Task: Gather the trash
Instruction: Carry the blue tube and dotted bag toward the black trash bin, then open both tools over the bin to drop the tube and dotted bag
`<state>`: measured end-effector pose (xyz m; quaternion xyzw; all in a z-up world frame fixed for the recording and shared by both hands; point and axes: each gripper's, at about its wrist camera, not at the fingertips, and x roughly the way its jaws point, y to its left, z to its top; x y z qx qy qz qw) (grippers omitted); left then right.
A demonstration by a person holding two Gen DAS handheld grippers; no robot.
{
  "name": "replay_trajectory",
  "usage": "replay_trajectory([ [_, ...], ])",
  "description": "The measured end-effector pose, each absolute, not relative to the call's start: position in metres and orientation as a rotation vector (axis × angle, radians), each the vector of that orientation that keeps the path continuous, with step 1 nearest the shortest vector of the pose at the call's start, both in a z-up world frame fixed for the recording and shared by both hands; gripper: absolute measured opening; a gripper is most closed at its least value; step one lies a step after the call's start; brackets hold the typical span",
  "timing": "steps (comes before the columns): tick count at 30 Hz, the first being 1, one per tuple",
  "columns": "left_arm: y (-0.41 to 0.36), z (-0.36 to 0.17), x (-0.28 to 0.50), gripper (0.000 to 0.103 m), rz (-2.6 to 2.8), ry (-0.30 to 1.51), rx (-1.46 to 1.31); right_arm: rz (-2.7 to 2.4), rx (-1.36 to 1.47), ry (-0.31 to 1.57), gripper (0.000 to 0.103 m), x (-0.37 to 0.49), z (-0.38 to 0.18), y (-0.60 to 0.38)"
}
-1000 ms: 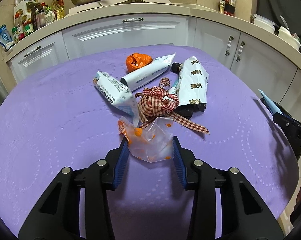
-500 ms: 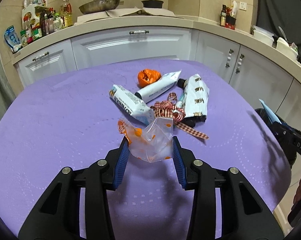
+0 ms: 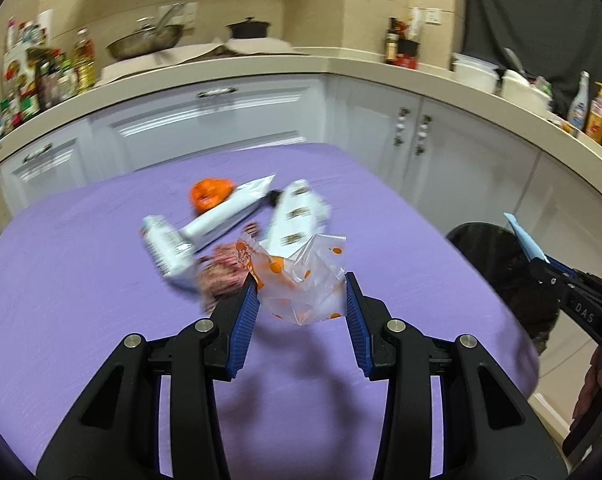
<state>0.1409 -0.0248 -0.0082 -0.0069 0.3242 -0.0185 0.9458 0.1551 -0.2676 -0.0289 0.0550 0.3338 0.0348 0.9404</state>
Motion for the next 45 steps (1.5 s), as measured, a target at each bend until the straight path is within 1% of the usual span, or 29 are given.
replay_trajectory([
  [11,-0.1,-0.003,0.165,0.04,-0.198,0.616,0.042,-0.078,0.145,0.66,0.013,0.142,-0.031,-0.322],
  [21,-0.173,-0.01,0.187,0.04,-0.335,0.602,0.102,-0.141,0.159,0.653,0.013,0.143,-0.037,-0.347],
  [35,-0.232,-0.03,0.223,0.041,-0.41,0.637,0.158,-0.187,0.197,0.66,0.013,0.161,-0.056,-0.375],
  [39,-0.245,-0.036,0.232,0.042,-0.422,0.651,0.174,-0.197,0.208,0.668,0.013,0.168,-0.064,-0.381],
  [40,-0.249,-0.037,0.233,0.044,-0.426,0.653,0.184,-0.201,0.212,0.67,0.014,0.17,-0.066,-0.383],
  [41,-0.253,-0.039,0.235,0.052,-0.43,0.656,0.198,-0.206,0.216,0.673,0.02,0.172,-0.068,-0.385],
  [42,-0.255,-0.04,0.236,0.054,-0.433,0.655,0.204,-0.211,0.221,0.678,0.032,0.174,-0.071,-0.387],
  [44,-0.259,-0.044,0.238,0.054,-0.435,0.658,0.22,-0.226,0.226,0.68,0.041,0.174,-0.074,-0.389],
  [45,-0.26,-0.045,0.239,0.054,-0.434,0.662,0.222,-0.227,0.227,0.68,0.041,0.173,-0.075,-0.39],
])
